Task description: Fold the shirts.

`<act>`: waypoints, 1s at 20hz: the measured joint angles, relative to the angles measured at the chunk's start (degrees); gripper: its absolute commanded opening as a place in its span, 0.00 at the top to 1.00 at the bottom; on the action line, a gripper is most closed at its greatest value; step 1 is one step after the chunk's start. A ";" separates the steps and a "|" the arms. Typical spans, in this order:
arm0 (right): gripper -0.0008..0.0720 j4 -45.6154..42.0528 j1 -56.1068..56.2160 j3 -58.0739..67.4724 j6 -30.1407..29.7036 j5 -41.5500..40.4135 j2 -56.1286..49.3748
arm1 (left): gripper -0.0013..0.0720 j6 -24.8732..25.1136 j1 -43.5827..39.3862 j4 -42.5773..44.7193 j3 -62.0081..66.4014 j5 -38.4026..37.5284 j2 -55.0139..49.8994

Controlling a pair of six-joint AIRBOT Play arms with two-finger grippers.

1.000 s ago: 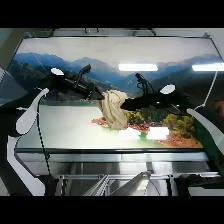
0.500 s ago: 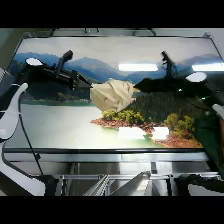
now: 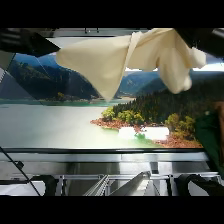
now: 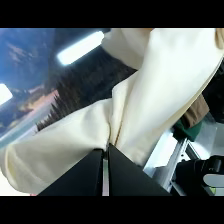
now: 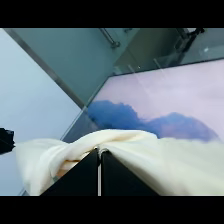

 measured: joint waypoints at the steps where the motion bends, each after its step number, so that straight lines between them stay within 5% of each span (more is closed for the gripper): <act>1: 0.96 -0.28 -0.13 0.04 0.24 0.70 0.28 | 0.96 -0.37 -0.09 0.20 1.01 -0.39 0.59; 6: 0.96 -11.82 -0.33 -1.25 7.02 6.80 0.24 | 0.96 -0.85 -1.86 2.64 -4.00 -3.10 1.77; 14: 0.96 -26.73 -0.31 -21.20 13.66 11.98 0.13 | 0.96 2.84 -3.13 14.62 -32.74 -4.26 2.05; 15: 0.81 -27.30 -0.31 -23.63 13.77 12.37 0.13 | 0.89 3.26 -3.15 15.47 -35.71 -4.24 2.05; 16: 0.46 -28.17 -0.33 -25.73 13.79 12.59 0.13 | 0.49 3.65 -3.17 16.65 -38.53 -4.04 2.03; 17: 0.38 -28.70 -0.42 -27.12 13.81 12.94 0.13 | 0.10 3.76 -3.13 18.01 -40.83 -4.00 1.99; 18: 0.38 -29.22 -0.57 -28.17 13.79 13.68 0.13 | 0.01 3.76 -3.10 18.82 -42.84 -3.65 1.97; 20: 0.38 -30.16 -1.57 -29.18 13.81 14.82 0.13 | 0.01 3.48 -3.19 19.93 -45.29 -3.41 1.97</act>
